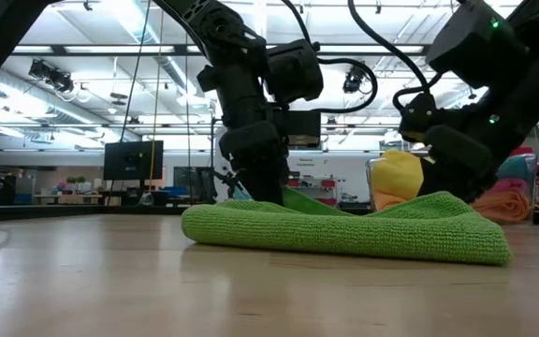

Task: Fold microfiber towels
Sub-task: Fold the green microfiber cloth

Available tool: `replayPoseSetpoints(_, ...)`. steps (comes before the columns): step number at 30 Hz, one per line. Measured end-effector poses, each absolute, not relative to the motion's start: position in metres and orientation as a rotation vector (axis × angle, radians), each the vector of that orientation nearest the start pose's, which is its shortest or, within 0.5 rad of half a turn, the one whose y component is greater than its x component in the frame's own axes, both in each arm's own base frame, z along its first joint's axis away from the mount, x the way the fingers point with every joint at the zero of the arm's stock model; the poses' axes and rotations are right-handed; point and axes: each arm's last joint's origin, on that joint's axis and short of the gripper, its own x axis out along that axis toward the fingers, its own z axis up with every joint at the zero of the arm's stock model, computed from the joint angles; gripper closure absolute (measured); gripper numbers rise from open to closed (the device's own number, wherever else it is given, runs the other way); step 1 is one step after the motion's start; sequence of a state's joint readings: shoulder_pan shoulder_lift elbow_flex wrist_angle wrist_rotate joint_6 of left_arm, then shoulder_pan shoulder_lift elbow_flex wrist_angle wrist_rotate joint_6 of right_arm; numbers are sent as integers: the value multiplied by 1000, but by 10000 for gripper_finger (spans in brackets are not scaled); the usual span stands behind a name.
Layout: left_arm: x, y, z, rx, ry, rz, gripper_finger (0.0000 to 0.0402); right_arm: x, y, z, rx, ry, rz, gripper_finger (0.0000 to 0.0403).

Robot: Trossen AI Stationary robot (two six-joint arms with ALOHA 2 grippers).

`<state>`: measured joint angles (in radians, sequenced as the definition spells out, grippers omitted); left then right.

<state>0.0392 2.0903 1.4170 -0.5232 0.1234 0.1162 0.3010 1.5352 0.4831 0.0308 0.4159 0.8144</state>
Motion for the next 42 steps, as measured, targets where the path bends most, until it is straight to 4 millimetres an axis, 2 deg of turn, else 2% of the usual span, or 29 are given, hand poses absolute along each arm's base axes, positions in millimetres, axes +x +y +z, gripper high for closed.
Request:
replayPoseSetpoints(5,416,13,137,7,1178,-142,359,227,59,106,365,850,-441,360)
replayPoseSetpoints(10,417,23,140,54,1154,-102,374,229,61,120,282,874,-390,390)
replayPoseSetpoints(17,420,43,144,76,1099,-75,390,224,51,143,154,915,-460,395)
replayPoseSetpoints(23,421,54,166,127,998,-71,363,215,38,163,87,945,-500,396)
replayPoseSetpoints(26,421,58,178,162,949,-71,368,211,30,172,50,956,-516,394)
replayPoseSetpoints(30,419,66,183,180,932,-63,384,208,21,183,15,936,-531,391)
replayPoseSetpoints(35,415,68,182,180,969,-67,384,208,19,186,7,924,-510,390)
replayPoseSetpoints(42,414,57,180,215,999,-113,364,218,29,175,2,965,-398,389)
